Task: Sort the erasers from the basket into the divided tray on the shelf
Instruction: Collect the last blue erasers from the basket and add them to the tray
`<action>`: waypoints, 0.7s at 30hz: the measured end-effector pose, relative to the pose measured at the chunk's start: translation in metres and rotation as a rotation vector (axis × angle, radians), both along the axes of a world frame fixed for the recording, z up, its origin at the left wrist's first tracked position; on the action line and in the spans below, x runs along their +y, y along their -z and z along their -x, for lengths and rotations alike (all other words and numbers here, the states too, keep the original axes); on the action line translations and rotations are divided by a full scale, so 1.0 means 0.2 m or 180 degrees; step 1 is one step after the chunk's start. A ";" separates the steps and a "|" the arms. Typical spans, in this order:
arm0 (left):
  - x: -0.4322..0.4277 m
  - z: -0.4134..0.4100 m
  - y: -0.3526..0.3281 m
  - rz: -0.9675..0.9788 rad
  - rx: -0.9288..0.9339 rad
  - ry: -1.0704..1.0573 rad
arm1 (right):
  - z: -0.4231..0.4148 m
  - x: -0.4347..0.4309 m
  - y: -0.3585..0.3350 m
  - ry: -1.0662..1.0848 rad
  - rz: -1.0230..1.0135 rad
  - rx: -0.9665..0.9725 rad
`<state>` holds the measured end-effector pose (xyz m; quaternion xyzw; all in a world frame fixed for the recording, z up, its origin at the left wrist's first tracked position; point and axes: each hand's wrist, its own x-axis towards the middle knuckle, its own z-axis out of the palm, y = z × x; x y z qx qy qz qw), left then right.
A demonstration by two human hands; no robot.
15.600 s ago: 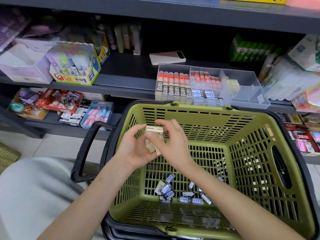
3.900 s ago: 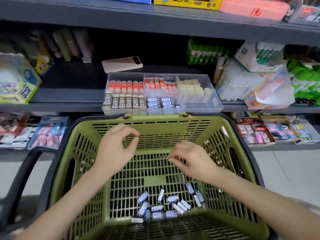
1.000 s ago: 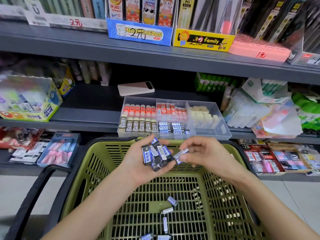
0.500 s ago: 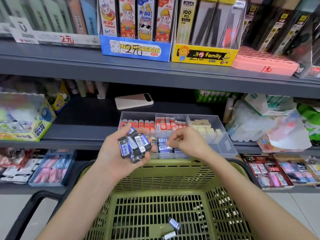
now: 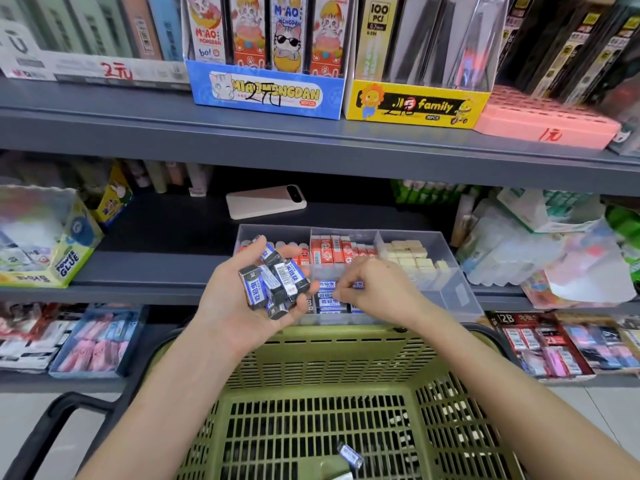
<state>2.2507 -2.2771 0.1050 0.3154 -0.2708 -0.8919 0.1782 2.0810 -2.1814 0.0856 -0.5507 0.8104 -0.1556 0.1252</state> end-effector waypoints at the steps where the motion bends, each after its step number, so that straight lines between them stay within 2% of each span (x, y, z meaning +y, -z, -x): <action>1: 0.00 0.00 0.00 0.0002 -0.0020 0.0028 | -0.01 0.00 -0.02 0.0002 0.0117 0.0082; 2: 0.01 0.01 0.00 0.0015 -0.0037 0.0057 | -0.02 0.00 -0.03 0.0087 0.0355 0.0007; 4: 0.02 0.02 0.00 0.0051 -0.0049 0.0104 | -0.06 0.01 -0.08 0.0290 0.1003 -0.0648; 6: 0.03 0.03 0.00 0.0081 -0.0024 0.0141 | -0.14 0.03 -0.12 0.0267 0.1357 -0.1087; 10: 0.05 0.04 0.01 0.0254 -0.0068 0.0142 | -0.25 0.04 -0.17 0.0163 0.1055 -0.0709; 12: 0.06 0.05 0.02 0.0322 -0.0127 0.0137 | -0.25 0.03 -0.19 -0.0014 0.0791 -0.0761; 16: 0.07 0.06 0.01 0.0228 -0.0157 0.0104 | -0.23 0.02 -0.22 0.0012 0.0618 -0.1657; 21: 0.10 0.08 0.00 0.0079 -0.0261 -0.0004 | -0.23 0.03 -0.23 0.0050 0.0932 -0.2630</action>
